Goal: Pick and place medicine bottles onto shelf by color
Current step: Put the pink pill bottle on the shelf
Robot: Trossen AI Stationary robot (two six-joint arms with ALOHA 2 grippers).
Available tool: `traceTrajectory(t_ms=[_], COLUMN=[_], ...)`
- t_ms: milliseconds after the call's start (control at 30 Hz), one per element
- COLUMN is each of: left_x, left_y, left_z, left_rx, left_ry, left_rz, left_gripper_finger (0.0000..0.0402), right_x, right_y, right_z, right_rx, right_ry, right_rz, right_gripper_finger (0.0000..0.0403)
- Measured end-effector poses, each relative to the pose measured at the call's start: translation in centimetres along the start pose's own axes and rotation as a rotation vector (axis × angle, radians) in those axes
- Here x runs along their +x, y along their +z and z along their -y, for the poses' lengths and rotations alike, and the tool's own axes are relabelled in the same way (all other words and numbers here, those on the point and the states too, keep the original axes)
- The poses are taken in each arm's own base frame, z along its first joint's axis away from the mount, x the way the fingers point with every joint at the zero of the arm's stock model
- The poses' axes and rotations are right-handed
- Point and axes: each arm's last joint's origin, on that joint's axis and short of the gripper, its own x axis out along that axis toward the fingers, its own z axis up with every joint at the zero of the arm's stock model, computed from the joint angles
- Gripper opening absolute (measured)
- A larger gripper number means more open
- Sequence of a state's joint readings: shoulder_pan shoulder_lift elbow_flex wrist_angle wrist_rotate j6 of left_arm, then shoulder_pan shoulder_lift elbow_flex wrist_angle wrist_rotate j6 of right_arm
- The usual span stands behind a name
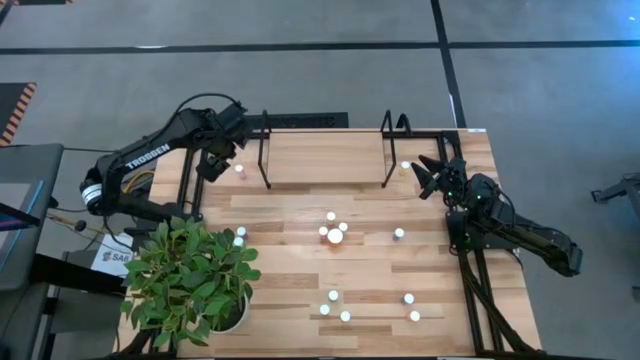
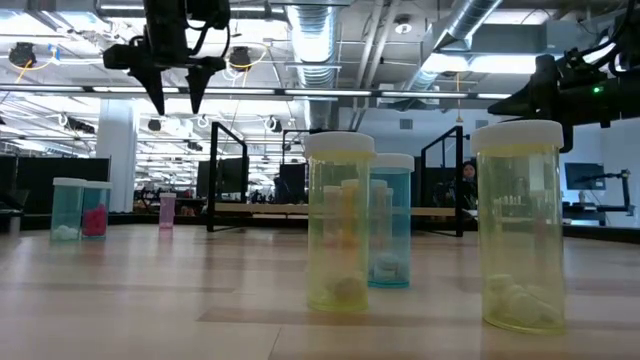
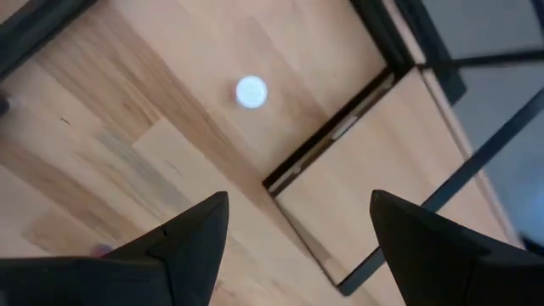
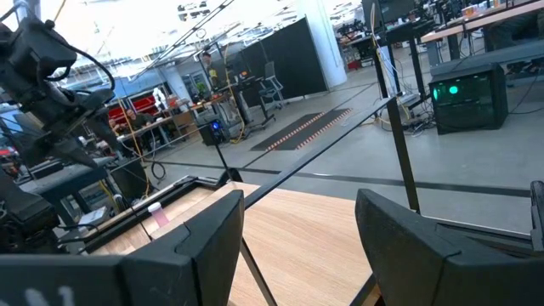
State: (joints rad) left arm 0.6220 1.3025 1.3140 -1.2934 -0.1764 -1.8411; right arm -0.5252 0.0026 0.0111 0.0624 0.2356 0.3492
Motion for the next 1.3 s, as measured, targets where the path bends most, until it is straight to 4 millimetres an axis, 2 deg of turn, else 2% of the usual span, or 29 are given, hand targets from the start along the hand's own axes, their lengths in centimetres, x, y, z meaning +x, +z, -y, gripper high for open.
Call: traceTrajectory(t_ms=[200, 367, 633, 800, 1100, 1300], left_x=[0.8, 3.3, 7.1, 8.7, 8.5, 7.2], left_y=[-0.1, -0.6, -1.3, -1.7, -1.5, -0.6], left_z=[-0.1, -0.1, 1.5, 1.9, 2.1, 1.8], left_rx=[0.021, -0.049, -0.134, -0.186, -0.383, -0.433], left_ry=[0.052, 0.168, 0.291, 0.345, 0.298, 0.235], left_rz=[0.009, 0.019, 0.04, 0.038, 0.092, 0.14], left_gripper_finger=[0.0273, 0.0273, 0.0273, 0.0273, 0.0273, 0.0273], right_x=[0.0, 0.0, 0.0, 0.0, 0.0, 0.0], right_y=[0.0, 0.0, 0.0, 0.0, 0.0, 0.0], right_z=[0.0, 0.0, 0.0, 0.0, 0.0, 0.0], right_rx=[0.0, 0.0, 0.0, 0.0, 0.0, 0.0], right_ry=[0.0, 0.0, 0.0, 0.0, 0.0, 0.0], right_rz=[0.001, 0.0, 0.0, 0.0, 0.0, 0.0], right_gripper_finger=[0.0249, 0.0249, 0.0249, 0.0249, 0.0249, 0.0249])
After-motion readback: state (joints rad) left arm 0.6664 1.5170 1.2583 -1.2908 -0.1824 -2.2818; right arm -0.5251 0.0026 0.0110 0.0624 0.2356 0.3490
